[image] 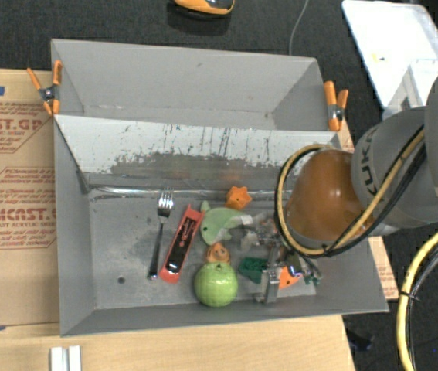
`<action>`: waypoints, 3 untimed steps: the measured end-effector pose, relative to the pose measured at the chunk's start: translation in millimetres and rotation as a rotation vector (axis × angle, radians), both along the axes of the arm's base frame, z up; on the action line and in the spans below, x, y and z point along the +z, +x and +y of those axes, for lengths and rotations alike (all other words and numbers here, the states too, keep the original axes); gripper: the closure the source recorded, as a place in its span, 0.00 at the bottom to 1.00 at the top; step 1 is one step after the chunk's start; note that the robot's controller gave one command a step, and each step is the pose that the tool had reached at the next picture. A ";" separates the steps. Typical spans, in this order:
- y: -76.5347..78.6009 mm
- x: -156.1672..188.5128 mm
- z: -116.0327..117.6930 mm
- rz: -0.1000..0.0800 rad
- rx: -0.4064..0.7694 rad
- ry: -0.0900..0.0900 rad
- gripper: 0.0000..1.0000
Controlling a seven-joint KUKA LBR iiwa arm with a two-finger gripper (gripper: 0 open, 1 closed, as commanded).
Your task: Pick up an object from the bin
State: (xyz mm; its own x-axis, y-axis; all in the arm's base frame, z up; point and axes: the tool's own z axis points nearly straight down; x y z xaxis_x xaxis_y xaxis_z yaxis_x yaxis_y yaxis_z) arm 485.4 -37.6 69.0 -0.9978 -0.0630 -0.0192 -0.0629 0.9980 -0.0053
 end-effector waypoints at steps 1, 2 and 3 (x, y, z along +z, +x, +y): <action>5.6 1.6 0.2 0.007 -0.224 0.008 1.00; 5.6 1.7 0.1 0.007 -0.224 0.007 1.00; 4.8 9.0 0.5 0.009 -0.224 0.008 1.00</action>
Offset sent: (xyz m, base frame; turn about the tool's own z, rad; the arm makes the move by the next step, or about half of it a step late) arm 0.0000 0.0000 0.0000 0.0000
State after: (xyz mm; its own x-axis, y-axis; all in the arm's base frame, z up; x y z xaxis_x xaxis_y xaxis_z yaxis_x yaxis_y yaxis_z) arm 490.2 -37.1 78.0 -0.9871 0.1599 -0.0096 0.1599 0.9871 0.0020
